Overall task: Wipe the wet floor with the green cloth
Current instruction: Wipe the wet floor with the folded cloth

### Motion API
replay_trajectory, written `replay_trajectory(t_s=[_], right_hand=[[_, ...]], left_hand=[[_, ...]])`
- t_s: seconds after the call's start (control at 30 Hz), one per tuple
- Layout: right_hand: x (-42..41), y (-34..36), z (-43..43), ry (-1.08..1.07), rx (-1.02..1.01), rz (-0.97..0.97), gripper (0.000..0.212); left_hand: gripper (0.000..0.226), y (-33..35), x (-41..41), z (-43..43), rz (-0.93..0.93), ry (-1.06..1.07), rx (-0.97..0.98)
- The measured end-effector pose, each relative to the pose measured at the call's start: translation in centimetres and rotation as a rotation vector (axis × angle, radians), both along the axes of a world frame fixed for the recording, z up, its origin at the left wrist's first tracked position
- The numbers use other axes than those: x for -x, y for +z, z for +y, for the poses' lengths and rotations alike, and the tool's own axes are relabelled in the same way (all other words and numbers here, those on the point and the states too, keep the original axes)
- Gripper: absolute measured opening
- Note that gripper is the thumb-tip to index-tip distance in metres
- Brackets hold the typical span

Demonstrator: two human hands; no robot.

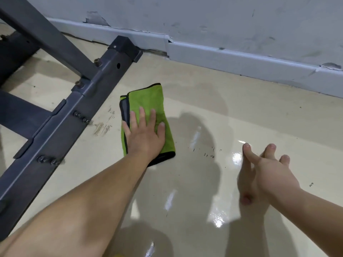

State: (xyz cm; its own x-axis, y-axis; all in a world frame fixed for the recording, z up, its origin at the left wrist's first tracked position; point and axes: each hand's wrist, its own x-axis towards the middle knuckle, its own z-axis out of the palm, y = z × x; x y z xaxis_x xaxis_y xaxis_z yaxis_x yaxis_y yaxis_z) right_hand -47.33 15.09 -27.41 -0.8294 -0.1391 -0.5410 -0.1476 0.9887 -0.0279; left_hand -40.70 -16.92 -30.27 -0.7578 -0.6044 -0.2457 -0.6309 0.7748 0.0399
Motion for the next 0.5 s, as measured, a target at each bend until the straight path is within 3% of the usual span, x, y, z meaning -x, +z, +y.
replay_trajectory(t_s=[0.07,0.23,0.33,0.43,0.5], right_hand=[[0.1,0.0,0.1,0.028,-0.013,0.014,0.123],[0.2,2.1,-1.1,0.066,-0.041,-0.066,0.136],[0.5,3.9,-2.3,0.111,-0.127,-0.130,0.114],[0.5,5.7,-4.5,0.147,-0.181,-0.178,0.139],[0.2,5.5,-5.9,0.205,-0.095,-0.135,0.147]], left_hand=[[0.069,0.2,-0.9,2.6,0.028,-0.110,0.002],[0.067,0.6,-4.5,8.4,-0.031,-0.532,-0.058],[0.066,0.6,-5.5,9.1,-0.033,-0.561,-0.071],[0.067,0.7,-5.4,9.3,-0.018,-0.547,-0.093],[0.067,0.7,-4.9,8.5,-0.008,-0.582,-0.125]])
